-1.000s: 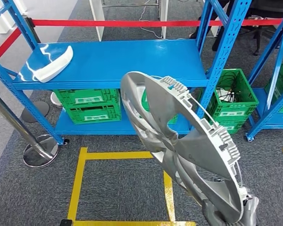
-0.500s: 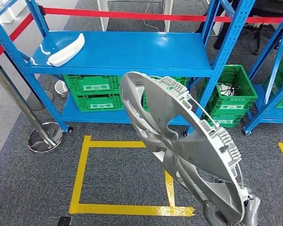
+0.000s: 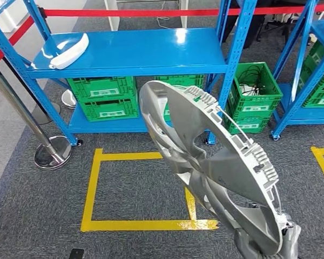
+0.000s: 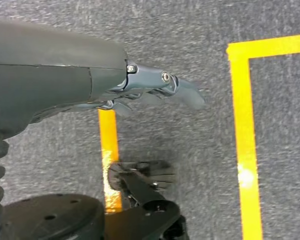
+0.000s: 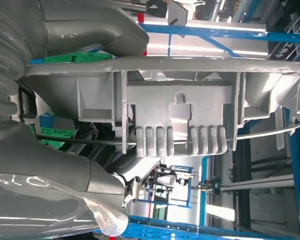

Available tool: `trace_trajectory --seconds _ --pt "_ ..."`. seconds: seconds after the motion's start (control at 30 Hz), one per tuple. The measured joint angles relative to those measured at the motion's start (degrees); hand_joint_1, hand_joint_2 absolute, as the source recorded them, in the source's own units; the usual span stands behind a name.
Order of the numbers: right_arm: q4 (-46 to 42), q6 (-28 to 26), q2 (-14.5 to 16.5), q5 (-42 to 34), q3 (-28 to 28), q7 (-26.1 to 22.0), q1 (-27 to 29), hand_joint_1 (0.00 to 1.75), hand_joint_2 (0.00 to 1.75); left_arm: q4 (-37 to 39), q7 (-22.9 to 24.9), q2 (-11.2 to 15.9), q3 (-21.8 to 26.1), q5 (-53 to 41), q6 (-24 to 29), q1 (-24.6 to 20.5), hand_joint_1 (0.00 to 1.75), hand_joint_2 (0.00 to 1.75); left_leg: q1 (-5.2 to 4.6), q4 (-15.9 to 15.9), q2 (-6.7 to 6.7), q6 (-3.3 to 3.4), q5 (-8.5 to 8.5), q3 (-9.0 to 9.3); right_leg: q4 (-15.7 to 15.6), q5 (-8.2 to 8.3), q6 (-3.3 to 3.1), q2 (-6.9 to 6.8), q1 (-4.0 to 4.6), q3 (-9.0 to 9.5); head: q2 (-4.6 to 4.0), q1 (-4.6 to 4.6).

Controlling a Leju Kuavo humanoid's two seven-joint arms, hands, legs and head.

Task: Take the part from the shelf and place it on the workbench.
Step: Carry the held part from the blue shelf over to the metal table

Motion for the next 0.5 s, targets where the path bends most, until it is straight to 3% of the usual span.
trace_trajectory --seconds 0.03,0.07,0.1,0.13,0.2,0.27,0.3,0.37,0.4,0.43,0.5 --pt "0.0 0.0 0.1 0.0 -0.1 0.0 0.0 1.75 1.75 0.0 0.0 0.0 0.0 0.0 0.0 0.0 0.0 1.75 0.03 3.9 -0.02 -0.13 -2.57 -0.45 0.1 0.7 -0.1 0.06 0.05 -0.77 0.0 -0.04" --pt "0.0 0.0 0.1 0.0 -0.1 0.0 0.0 1.75 1.75 0.0 0.0 0.0 0.0 0.0 0.0 -0.1 0.0 1.75 0.03 6.9 -0.04 -0.16 -3.79 -0.54 0.3 1.4 -0.12 0.15 0.11 -1.64 0.0 -0.03" --pt "0.0 0.0 0.1 0.0 -0.2 0.0 0.0 1.75 1.75 0.0 0.0 0.0 0.0 0.0 0.0 -0.1 0.0 1.75 0.03 8.6 -0.07 -0.09 -3.65 -0.05 0.6 2.03 -0.1 0.29 0.17 -2.55 0.0 -0.03" --pt "0.0 0.0 0.2 0.0 -0.3 0.0 0.0 1.75 1.75 0.0 0.0 -0.1 0.0 0.0 0.0 -0.1 0.0 1.75 0.02 8.2 -0.16 0.1 -2.36 1.34 0.9 2.65 -0.06 0.51 0.25 -3.5 0.0 -0.02" --pt "-0.1 0.0 0.3 0.0 -0.4 0.0 0.0 1.75 1.75 0.0 0.0 0.0 0.0 0.1 -0.1 -0.1 0.0 1.75 -0.08 1.6 -1.25 0.99 0.54 6.57 1.3 3.75 0.07 1.05 0.39 -5.29 0.0 -0.03" --pt "-0.1 0.1 0.3 0.0 -0.5 0.0 0.0 1.75 1.75 0.0 0.0 0.2 0.0 0.1 -0.1 -0.1 0.0 1.75 -0.22 -7.1 -3.02 1.92 0.72 11.98 1.4 4.91 0.49 1.68 0.51 -6.49 0.0 -0.02" --pt "-0.1 0.1 0.4 0.0 -0.5 0.0 0.0 1.75 1.75 0.0 0.0 0.3 0.0 0.1 -0.3 -0.1 0.0 1.75 -0.33 -9.7 -3.56 2.14 0.3 13.3 1.4 5.57 0.87 1.99 0.42 -6.97 0.0 0.0" --pt "-0.2 0.1 0.4 0.0 -0.6 0.0 0.0 1.75 1.75 0.0 0.0 0.2 0.0 0.2 -0.6 0.0 0.0 1.75 -0.51 -11.2 -3.0 2.19 0.55 13.16 1.1 6.84 1.8 2.79 0.25 -7.69 0.0 -0.01" --pt "-0.2 0.2 0.5 0.0 -0.6 0.0 0.0 1.75 1.75 0.0 0.0 0.1 0.0 0.2 -0.8 0.1 0.0 1.75 -0.43 -11.4 -2.36 2.31 1.12 12.81 1.1 6.87 2.14 2.95 0.18 -8.07 0.0 -0.03" --pt "-0.3 0.2 0.5 0.0 -0.7 0.0 0.1 1.75 1.75 0.0 -0.1 0.1 0.0 0.2 -0.9 0.0 0.0 1.75 -0.32 -11.6 -1.73 2.55 1.77 12.37 1.9 5.76 2.47 2.71 0.19 -8.66 0.0 0.06" --pt "-0.3 0.3 0.5 0.0 -0.7 0.0 0.1 1.75 1.75 0.0 -0.1 0.2 0.0 0.3 -0.9 0.0 0.0 1.75 -0.17 -11.5 -0.39 3.02 2.83 11.36 6.8 0.88 2.92 1.55 0.14 -10.47 0.0 0.32"
